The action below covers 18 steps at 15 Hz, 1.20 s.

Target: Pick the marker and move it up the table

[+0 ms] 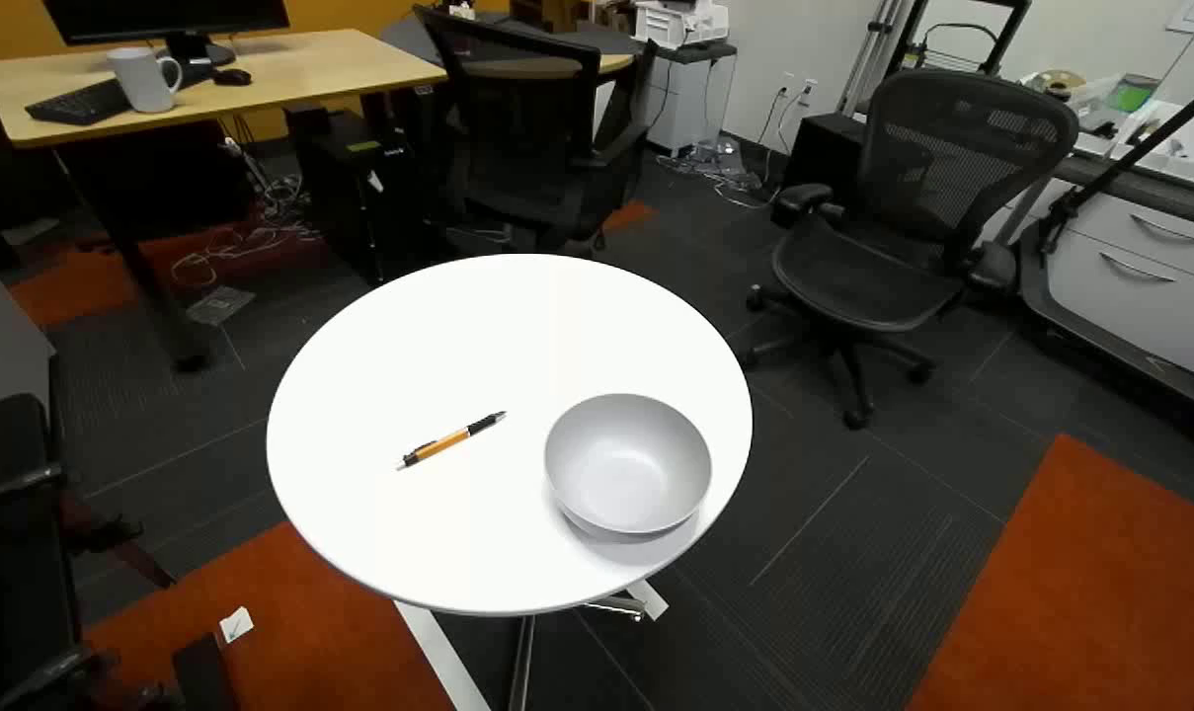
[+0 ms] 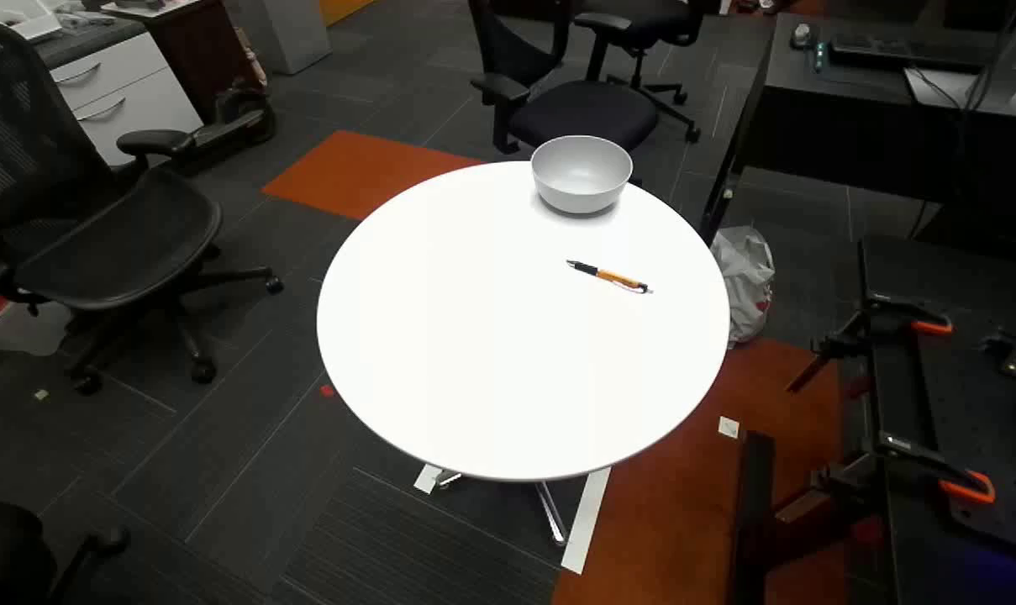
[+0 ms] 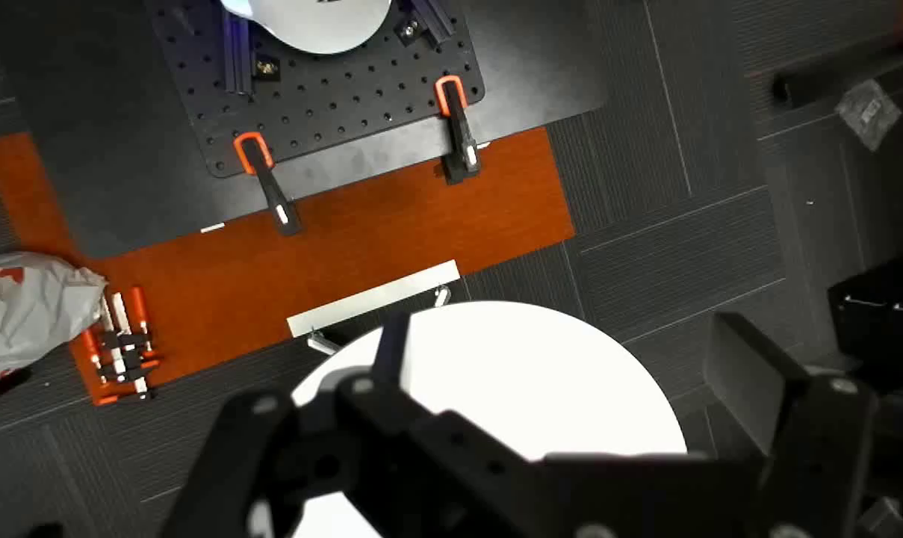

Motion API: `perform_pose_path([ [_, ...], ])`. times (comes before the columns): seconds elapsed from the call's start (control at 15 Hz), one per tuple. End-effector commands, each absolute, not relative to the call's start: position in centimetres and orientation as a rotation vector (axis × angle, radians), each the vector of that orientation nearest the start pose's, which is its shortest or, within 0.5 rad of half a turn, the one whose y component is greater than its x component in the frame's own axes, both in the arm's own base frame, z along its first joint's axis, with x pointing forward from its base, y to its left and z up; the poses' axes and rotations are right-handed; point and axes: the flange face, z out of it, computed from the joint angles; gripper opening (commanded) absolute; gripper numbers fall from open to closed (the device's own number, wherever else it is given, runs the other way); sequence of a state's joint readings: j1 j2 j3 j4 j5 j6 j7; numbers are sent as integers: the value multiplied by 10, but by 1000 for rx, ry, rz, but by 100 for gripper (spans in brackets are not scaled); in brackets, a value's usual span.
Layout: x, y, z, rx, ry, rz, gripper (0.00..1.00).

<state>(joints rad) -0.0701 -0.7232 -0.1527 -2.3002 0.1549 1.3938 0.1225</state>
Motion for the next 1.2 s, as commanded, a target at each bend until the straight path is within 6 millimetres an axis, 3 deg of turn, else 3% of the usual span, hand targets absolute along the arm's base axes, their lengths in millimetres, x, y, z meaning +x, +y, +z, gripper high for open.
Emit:
perform_pose_path([
  [0.0, 300, -63, 584, -2840, 407, 262, 100],
  [0.33, 300, -63, 584, -2840, 407, 262, 100],
  [0.67, 323, -56, 570, -2879, 473, 186, 100],
  [1.13, 370, -46, 501, -2908, 561, 51, 100],
])
